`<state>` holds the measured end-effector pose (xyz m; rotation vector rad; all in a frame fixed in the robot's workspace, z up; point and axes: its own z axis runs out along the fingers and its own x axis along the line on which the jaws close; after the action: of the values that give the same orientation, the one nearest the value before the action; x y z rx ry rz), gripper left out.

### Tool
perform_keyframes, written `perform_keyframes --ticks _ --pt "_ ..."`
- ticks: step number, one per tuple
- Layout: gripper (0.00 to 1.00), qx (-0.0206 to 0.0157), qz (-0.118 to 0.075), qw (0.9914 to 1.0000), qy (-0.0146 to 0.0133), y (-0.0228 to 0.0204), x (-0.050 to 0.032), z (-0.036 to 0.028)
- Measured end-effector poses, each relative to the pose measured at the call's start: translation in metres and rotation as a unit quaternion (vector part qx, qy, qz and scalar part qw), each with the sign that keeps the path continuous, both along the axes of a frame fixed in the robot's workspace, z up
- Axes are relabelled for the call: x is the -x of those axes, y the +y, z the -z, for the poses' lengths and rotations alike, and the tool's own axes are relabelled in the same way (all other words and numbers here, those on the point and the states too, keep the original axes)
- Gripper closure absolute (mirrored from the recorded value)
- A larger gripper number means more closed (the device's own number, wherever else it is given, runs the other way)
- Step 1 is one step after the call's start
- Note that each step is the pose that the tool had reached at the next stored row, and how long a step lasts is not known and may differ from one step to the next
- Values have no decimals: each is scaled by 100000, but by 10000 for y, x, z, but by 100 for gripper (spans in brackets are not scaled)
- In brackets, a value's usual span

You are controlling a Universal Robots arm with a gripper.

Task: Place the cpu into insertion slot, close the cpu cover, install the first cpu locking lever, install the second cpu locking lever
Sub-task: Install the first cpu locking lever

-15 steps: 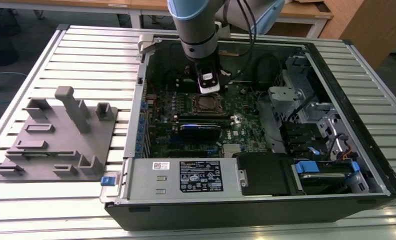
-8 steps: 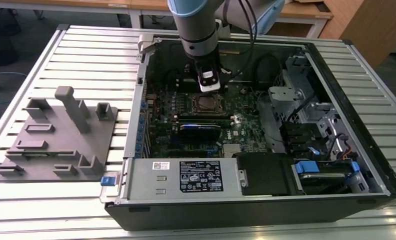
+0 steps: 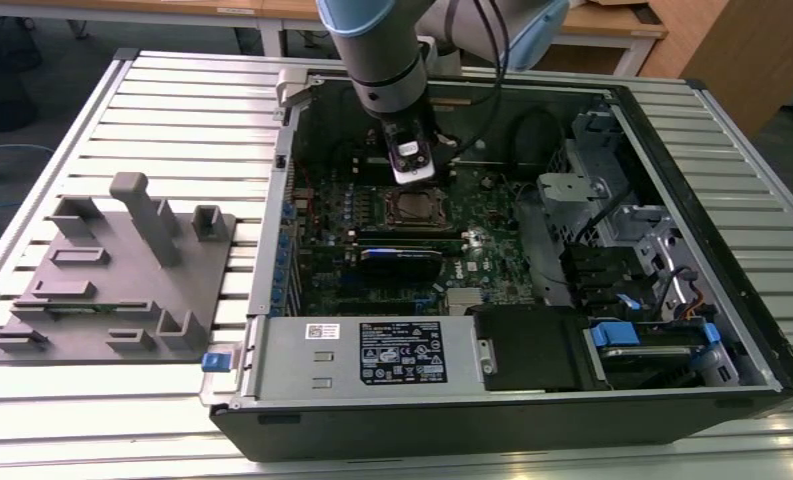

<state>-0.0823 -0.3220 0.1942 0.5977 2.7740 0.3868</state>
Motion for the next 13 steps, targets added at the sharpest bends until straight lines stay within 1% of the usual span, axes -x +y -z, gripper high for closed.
perform_keyframes --ticks 1,2,6,13 --pt "89 -6 -4 100000 -121 0 -1 0" --pt "89 -10 -8 100000 -178 1 -1 1" --pt "89 -8 -3 100000 -193 0 0 1" --pt "89 -4 10 100000 -262 2 7 24"
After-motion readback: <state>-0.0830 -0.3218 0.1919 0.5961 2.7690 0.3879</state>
